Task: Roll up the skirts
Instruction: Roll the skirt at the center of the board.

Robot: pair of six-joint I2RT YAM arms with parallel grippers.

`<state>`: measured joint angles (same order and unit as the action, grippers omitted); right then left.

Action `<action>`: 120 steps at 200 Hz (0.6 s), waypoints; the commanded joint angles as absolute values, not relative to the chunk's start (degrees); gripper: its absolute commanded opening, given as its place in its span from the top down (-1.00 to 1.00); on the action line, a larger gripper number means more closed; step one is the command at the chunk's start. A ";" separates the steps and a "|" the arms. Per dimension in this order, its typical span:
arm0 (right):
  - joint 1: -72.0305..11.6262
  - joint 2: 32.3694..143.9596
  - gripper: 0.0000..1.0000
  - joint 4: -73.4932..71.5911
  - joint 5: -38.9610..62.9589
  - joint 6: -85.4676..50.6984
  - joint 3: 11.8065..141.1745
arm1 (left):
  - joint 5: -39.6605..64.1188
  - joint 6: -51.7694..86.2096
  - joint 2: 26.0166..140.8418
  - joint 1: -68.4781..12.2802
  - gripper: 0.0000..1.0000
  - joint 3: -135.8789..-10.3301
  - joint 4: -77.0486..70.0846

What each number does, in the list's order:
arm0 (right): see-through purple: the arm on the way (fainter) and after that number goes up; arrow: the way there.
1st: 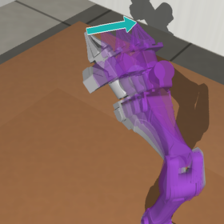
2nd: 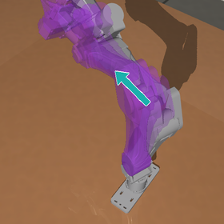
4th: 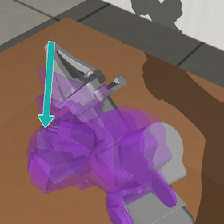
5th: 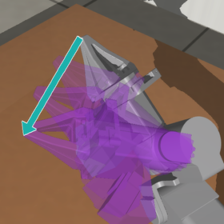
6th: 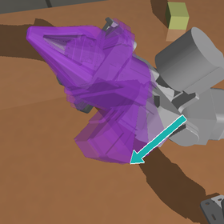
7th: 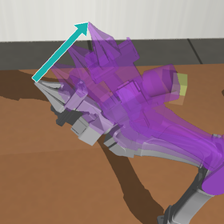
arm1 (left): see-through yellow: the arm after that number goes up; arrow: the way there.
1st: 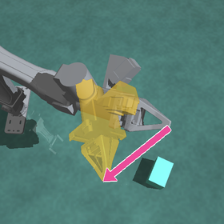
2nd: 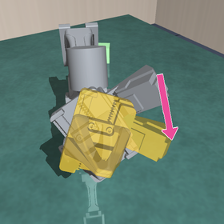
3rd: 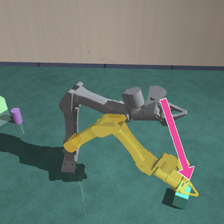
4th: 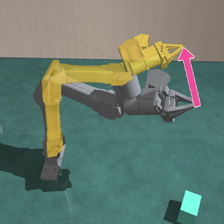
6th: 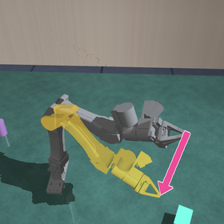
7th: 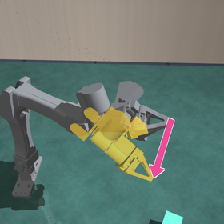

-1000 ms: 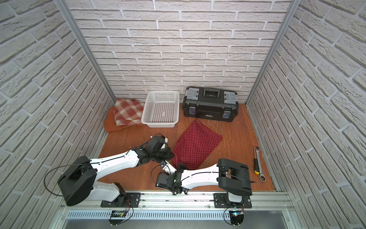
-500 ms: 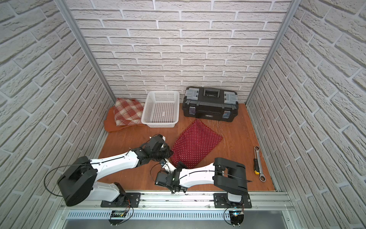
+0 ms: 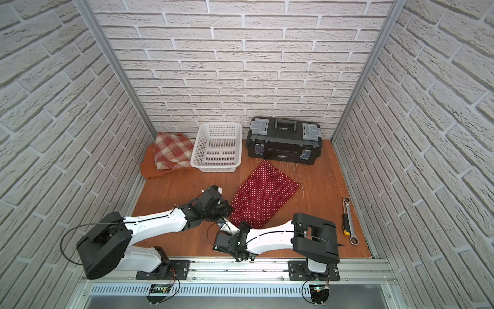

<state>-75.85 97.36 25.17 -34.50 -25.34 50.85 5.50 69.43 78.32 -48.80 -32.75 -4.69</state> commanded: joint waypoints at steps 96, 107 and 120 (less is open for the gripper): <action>-69.39 87.34 -0.59 36.94 -27.67 -40.47 41.38 | 4.34 75.93 72.45 -59.94 1.00 -23.30 -4.40; -69.67 84.07 -0.61 35.17 -27.69 -39.93 40.16 | 4.08 76.03 72.19 -60.01 1.00 -22.95 -4.64; -69.78 81.41 -0.63 34.88 -28.33 -38.89 39.74 | 3.87 75.94 72.40 -60.03 1.00 -22.90 -4.91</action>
